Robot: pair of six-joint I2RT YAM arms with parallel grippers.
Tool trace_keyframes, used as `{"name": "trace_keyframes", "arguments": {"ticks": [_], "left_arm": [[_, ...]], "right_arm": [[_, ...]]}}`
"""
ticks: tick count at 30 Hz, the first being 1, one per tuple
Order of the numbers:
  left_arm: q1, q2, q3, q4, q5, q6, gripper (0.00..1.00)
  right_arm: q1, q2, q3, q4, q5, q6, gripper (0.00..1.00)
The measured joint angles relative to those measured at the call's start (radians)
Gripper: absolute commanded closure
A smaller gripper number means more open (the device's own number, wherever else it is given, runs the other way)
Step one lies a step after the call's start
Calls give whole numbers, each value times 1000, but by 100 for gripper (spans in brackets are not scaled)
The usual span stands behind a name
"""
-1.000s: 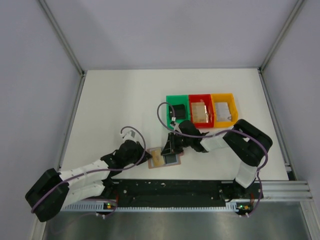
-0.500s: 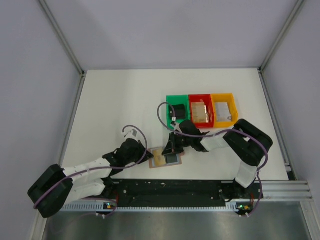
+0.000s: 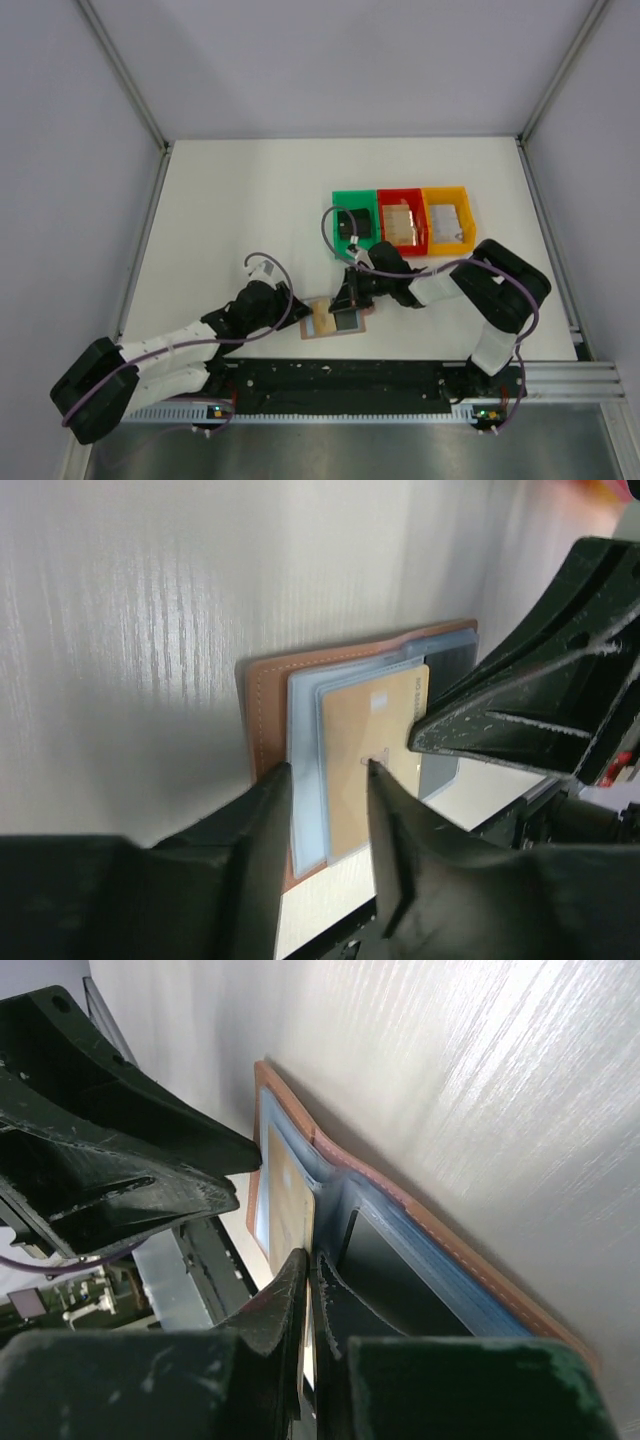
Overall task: Take the credit cards out of the card holder
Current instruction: Remove the credit card from the card holder.
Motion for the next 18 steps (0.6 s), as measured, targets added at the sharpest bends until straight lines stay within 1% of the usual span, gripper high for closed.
{"name": "trace_keyframes", "arguments": {"ticks": [2, 3, 4, 6, 7, 10, 11, 13, 15, 18], "left_arm": [[0, -53, -26, 8, 1, -11, 42], [0, -79, -36, 9, -2, -16, 39], [0, -103, -46, 11, -7, -25, 37], [-1, -135, -55, 8, -16, -28, 36], [-1, -143, -56, 6, -19, -28, 39], [0, -138, -56, 7, -18, -33, 57], [0, -129, -56, 7, -17, -30, 61], [0, -116, -56, 6, -13, -31, 63], [0, -113, -53, -2, -6, -23, 62], [0, -120, -28, -46, -13, -13, 59]], "right_arm": [[0, 0, -14, 31, -11, 16, 100], [0, 0, -21, 48, -16, 26, 100], [0, 0, -27, 68, -21, 36, 100], [-1, 0, -43, 116, -32, 60, 100], [-1, 0, -49, 135, -37, 71, 100], [-1, 3, -59, 190, -50, 102, 100], [-1, 4, -59, 199, -51, 107, 100], [-1, 4, -59, 203, -51, 110, 100], [-1, 4, -58, 194, -50, 108, 100], [-1, 4, -56, 171, -45, 97, 100]]}}
